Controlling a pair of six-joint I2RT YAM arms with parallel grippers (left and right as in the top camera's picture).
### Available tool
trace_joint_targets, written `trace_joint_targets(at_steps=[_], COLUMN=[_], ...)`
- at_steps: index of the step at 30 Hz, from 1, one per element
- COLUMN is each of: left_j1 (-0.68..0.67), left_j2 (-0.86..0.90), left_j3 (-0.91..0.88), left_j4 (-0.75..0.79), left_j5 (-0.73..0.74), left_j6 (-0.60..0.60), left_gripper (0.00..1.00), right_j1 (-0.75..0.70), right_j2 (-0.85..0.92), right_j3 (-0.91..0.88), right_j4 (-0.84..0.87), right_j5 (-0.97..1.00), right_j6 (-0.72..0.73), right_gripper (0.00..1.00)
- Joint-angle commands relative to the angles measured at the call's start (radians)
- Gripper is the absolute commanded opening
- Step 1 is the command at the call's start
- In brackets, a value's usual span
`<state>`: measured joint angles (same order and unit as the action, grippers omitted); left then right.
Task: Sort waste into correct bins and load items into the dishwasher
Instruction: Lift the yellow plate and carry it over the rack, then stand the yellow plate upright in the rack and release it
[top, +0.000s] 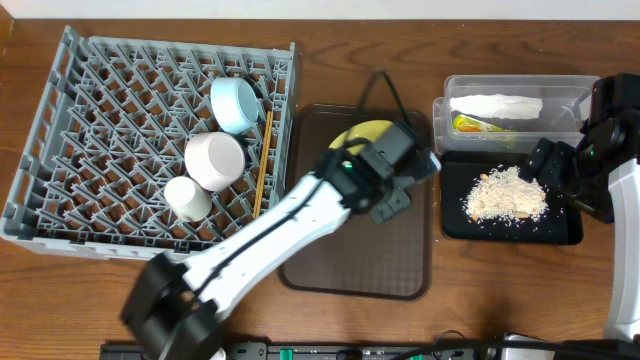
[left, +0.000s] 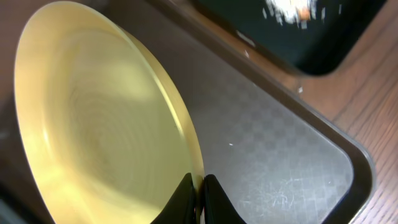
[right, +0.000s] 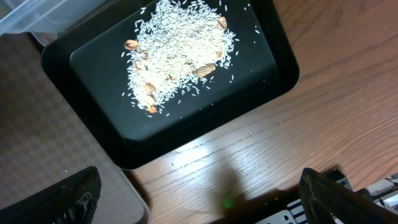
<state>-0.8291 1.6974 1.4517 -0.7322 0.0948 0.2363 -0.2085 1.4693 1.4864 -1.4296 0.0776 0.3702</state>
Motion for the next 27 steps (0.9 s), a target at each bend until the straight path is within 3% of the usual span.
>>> trace_joint_targets(at_steps=[1,5,11,20,27], left_j1=[0.059,0.144,0.333,0.598,0.721], left_j2=[-0.095,-0.183,-0.250,-0.199,-0.109], left_j3=[0.007,0.007,0.007,0.006,0.006], left_j4=[0.011,0.035,0.072,0.080,0.085], left_j5=[-0.010,0.026,0.278,0.673,0.840], left_j6=[-0.051,-0.108,-0.174,-0.209,-0.209], left_gripper=[0.07,0.07,0.08,0.07,0.08], right_j1=[-0.007,-0.007,-0.007,-0.007,-0.007], right_j2=[-0.012,-0.012,-0.012,-0.012,-0.012], right_j3=[0.017,0.017,0.017,0.017,0.017], right_j4=[-0.004,-0.006,-0.006,-0.006,-0.006], right_j5=[-0.004,-0.004,-0.004,-0.004,-0.004], right_j6=[-0.012,-0.012,-0.013,-0.013,-0.012], right_gripper=[0.99,0.99,0.99,0.99,0.99])
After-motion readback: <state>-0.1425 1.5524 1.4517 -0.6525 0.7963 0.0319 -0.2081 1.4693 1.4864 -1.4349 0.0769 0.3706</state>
